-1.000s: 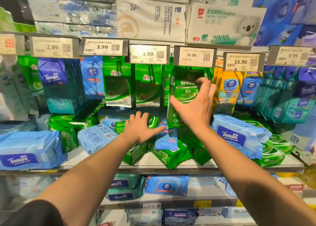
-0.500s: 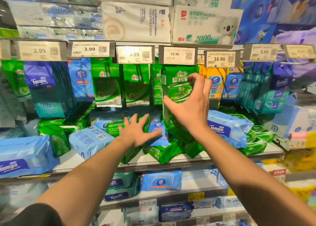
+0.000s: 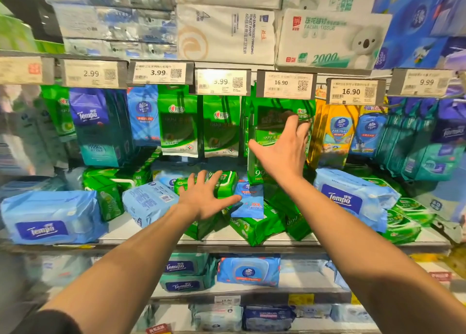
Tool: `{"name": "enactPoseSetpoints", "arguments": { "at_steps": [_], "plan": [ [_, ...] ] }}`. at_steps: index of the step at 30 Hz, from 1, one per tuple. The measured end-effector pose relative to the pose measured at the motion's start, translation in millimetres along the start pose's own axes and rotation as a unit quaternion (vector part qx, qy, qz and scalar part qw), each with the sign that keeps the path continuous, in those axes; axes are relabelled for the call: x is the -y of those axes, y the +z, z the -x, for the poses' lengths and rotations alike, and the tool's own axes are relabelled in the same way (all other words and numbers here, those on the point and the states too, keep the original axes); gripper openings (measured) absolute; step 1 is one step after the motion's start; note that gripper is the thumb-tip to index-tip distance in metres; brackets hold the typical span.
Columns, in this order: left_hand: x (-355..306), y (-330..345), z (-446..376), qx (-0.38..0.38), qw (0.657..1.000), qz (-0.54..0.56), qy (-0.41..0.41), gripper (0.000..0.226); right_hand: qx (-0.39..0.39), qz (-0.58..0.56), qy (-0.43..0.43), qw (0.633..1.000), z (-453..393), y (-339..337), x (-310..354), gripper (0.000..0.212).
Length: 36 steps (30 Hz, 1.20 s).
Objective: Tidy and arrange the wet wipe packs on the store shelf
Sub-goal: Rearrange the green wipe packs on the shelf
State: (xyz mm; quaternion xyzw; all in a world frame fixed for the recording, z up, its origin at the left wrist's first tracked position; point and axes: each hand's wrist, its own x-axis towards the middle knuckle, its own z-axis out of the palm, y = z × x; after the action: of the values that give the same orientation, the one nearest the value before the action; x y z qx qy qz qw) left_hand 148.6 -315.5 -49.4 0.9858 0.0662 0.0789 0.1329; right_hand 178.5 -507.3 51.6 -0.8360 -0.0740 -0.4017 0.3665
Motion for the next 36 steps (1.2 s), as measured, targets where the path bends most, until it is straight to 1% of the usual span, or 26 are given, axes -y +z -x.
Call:
{"name": "enactPoseSetpoints", "arguments": {
  "at_steps": [3, 7, 10, 12, 14, 15, 16, 17, 19, 20, 23, 24, 26, 27, 28, 30, 33, 34, 36],
  "plan": [
    [7.0, 0.9, -0.7, -0.004, 1.0, -0.003, -0.014, 0.122, 0.006, 0.001, 0.007, 1.0, -4.1, 3.3, -1.2, 0.083],
    [9.9, 2.0, -0.9, -0.008, 1.0, -0.013, -0.02, 0.124, 0.029, 0.033, 0.038, 0.998, -13.5, 9.1, -1.3, 0.082],
    [9.6, 2.0, -1.5, -0.008, 1.0, -0.024, -0.016, 0.125, 0.046, 0.054, 0.066, 0.995, -23.5, 21.1, -4.2, 0.064],
    [9.0, 4.2, -1.4, -0.006, 1.0, -0.025, -0.016, 0.127, 0.084, 0.063, 0.1, 0.989, -30.3, 33.2, -9.2, 0.06],
    [9.1, 7.5, -1.1, -0.004, 1.0, -0.019, -0.019, 0.129, 0.13, 0.089, 0.121, 0.98, -34.9, 45.2, -16.1, 0.066],
    [9.7, 9.6, -0.9, -0.003, 1.0, -0.018, -0.02, 0.129, 0.146, 0.109, 0.117, 0.976, -36.7, 49.9, -18.2, 0.07],
    [10.9, 11.8, -0.7, -0.002, 1.0, -0.018, -0.02, 0.128, 0.15, 0.122, 0.1, 0.976, -38.8, 53.6, -19.5, 0.075],
    [12.4, 13.6, -0.4, 0.0, 1.0, -0.017, -0.02, 0.126, 0.138, 0.123, 0.077, 0.98, -41.5, 56.0, -20.3, 0.079],
    [16.1, 16.3, -0.2, 0.007, 1.0, -0.013, -0.024, 0.123, 0.09, 0.126, 0.037, 0.987, -46.9, 60.1, -20.5, 0.088],
    [17.9, 17.7, 0.0, 0.01, 1.0, -0.012, -0.026, 0.122, 0.087, 0.145, 0.032, 0.985, -50.6, 62.6, -20.7, 0.092],
    [20.6, 20.6, 1.5, 0.009, 0.999, -0.009, -0.031, 0.119, 0.147, 0.198, 0.043, 0.968, -58.2, 71.2, -25.5, 0.105],
    [20.6, 20.9, 1.9, 0.009, 0.999, -0.007, -0.033, 0.118, 0.154, 0.193, 0.037, 0.968, -57.4, 72.2, -28.9, 0.106],
    [19.5, 20.6, 2.6, 0.01, 0.999, -0.004, -0.037, 0.119, 0.15, 0.149, 0.009, 0.977, -50.6, 72.2, -39.8, 0.105],
    [18.6, 19.9, 2.3, 0.01, 0.999, -0.004, -0.039, 0.12, 0.162, 0.128, -0.005, 0.978, -44.5, 71.8, -47.8, 0.102],
    [16.8, 19.5, 2.2, 0.009, 0.999, -0.005, -0.041, 0.121, 0.194, 0.125, -0.011, 0.973, -36.8, 71.0, -57.7, 0.097],
    [11.0, 19.4, 2.1, 0.003, 0.999, -0.006, -0.044, 0.122, 0.269, 0.163, 0.0, 0.949, -20.4, 68.5, -78.9, 0.092],
    [-4.4, 20.8, 2.0, -0.01, 0.999, 0.003, -0.044, 0.123, 0.331, 0.177, 0.051, 0.925, -0.9, 64.4, -99.0, 0.101],
    [-12.2, 21.8, 1.6, -0.019, 0.999, 0.005, -0.044, 0.123, 0.347, 0.175, 0.076, 0.918, 1.9, 62.7, -102.0, 0.1],
    [-31.1, 25.3, 0.4, -0.032, 0.999, -0.001, -0.037, 0.125, 0.393, 0.191, 0.108, 0.893, 0.8, 59.4, -104.9, 0.092]
  ]
}}
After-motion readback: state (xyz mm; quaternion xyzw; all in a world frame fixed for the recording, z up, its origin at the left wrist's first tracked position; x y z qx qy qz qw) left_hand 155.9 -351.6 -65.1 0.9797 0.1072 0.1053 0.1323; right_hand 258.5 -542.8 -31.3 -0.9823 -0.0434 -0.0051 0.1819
